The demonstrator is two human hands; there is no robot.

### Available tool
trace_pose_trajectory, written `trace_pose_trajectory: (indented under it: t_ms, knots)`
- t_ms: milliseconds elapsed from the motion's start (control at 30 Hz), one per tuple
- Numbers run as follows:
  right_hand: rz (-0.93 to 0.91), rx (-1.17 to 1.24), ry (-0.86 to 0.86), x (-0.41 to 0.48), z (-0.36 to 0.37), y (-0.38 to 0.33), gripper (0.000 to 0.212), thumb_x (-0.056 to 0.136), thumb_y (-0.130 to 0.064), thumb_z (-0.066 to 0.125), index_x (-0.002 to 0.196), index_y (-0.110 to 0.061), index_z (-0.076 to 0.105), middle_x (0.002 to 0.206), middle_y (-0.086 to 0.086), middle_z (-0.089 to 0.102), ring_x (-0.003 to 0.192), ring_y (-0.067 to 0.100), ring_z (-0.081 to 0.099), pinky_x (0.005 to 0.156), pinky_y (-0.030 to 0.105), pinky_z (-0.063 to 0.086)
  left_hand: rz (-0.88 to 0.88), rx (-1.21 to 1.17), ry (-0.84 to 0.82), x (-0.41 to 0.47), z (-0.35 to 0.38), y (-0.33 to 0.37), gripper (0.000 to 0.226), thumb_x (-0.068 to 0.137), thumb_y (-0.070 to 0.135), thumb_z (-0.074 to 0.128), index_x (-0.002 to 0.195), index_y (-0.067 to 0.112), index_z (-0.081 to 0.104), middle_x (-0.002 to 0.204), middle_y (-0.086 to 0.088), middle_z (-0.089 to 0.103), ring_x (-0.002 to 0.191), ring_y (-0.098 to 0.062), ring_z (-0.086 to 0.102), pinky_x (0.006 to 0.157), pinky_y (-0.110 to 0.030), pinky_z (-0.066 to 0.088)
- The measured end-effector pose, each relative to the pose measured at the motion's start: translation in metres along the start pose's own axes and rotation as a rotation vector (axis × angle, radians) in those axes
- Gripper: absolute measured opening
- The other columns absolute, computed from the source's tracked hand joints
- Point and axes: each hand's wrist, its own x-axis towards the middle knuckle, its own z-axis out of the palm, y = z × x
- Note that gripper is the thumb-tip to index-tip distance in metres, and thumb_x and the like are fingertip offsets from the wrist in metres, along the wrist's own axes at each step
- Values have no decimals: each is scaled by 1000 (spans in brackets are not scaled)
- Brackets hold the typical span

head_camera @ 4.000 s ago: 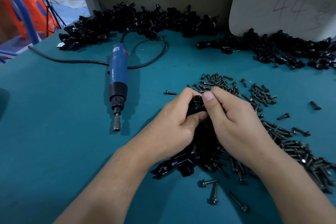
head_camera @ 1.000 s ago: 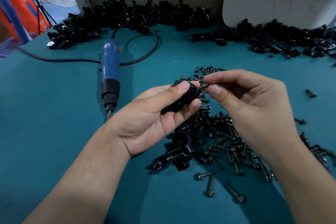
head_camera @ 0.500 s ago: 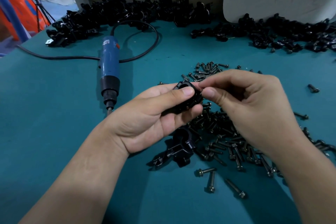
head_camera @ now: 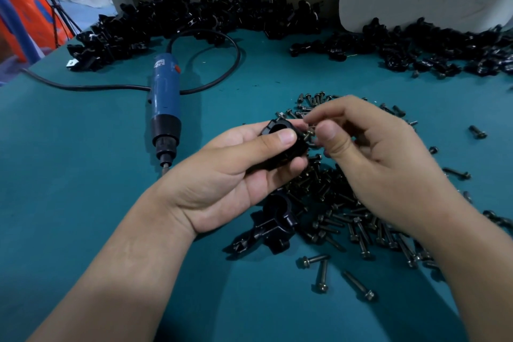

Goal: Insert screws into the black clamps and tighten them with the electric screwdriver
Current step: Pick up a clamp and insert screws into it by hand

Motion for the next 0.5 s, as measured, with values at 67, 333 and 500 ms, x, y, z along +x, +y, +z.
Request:
trace_pose_trajectory:
  t_ms: [67, 333, 500]
  knots:
    - [-19, -1, -27, -1, -1, 1, 13, 99, -34, 56, 101, -31, 69, 98, -32, 69, 94, -9, 64, 74, 9, 47, -14, 2, 5, -1, 0, -1, 36, 92, 9, 64, 125, -7, 66, 111, -12, 67, 91, -17, 64, 79, -20, 60]
    - [77, -38, -126, -3, -2, 0, 55, 101, -69, 31, 102, -25, 65, 84, -7, 71, 72, 11, 65, 64, 35, 56, -4, 111, -91, -4, 4, 1, 42, 97, 7, 57, 137, -5, 58, 117, -5, 70, 98, -9, 68, 85, -20, 58]
    - [47, -66, -145, -4, -2, -2, 23, 101, -48, 42, 97, -29, 56, 82, -9, 67, 53, 6, 47, 46, 24, 41, -11, 121, -76, -4, 2, 0, 40, 95, 6, 59, 134, -5, 59, 117, -13, 58, 93, -13, 62, 86, -21, 58]
